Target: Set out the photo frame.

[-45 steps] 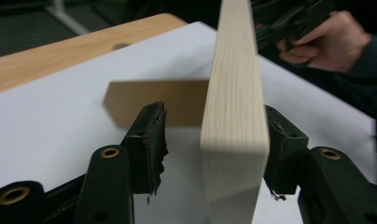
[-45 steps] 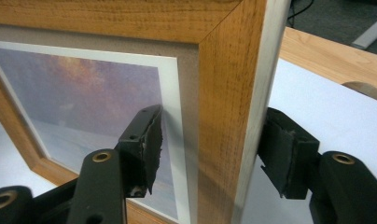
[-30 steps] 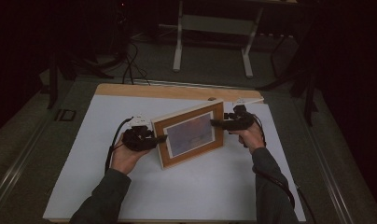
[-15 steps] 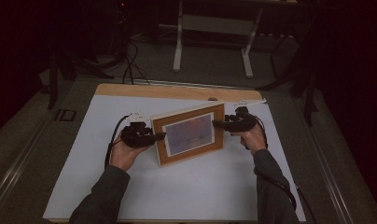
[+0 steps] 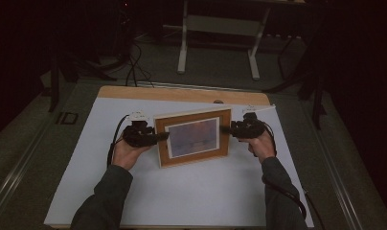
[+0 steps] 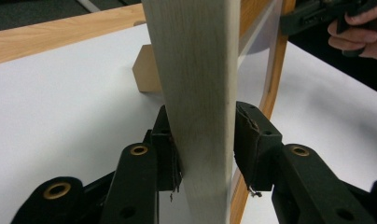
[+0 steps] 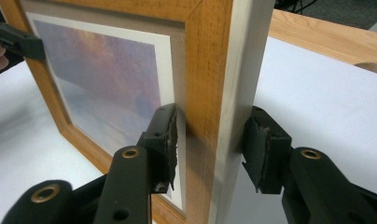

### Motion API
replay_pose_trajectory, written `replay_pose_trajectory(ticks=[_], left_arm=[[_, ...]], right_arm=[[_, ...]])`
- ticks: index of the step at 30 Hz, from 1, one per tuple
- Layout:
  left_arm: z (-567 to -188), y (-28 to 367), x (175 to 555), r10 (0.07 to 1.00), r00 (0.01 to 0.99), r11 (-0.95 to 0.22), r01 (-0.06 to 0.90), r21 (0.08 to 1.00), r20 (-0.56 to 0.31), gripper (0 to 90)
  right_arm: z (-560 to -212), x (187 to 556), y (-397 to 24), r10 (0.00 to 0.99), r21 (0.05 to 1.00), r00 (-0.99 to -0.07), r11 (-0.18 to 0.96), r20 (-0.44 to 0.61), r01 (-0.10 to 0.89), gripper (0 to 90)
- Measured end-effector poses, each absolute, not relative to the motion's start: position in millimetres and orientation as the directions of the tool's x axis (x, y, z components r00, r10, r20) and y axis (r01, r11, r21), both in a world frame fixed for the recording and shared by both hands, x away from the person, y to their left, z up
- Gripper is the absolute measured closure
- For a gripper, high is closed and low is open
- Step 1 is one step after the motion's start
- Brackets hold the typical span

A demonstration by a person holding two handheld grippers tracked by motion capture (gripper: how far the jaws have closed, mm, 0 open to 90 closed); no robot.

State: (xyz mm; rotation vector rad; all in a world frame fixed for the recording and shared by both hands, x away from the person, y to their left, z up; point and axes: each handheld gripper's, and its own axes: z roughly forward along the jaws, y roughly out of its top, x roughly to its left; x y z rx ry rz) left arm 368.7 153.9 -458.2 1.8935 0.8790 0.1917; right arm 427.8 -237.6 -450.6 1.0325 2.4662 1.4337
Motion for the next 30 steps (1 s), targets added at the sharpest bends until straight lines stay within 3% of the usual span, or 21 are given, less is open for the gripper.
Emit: replay_pose_trajectory(ticks=[30], left_arm=[[-463.8, 166.3, 381.6, 0.592, 0.742, -0.184, 0.506, 0.843, -0.316, 60.5]], right_arm=[[-450.2, 392.2, -232.2, 0.668, 0.796, -0.714, 0.307, 0.210, 0.521, 62.2]])
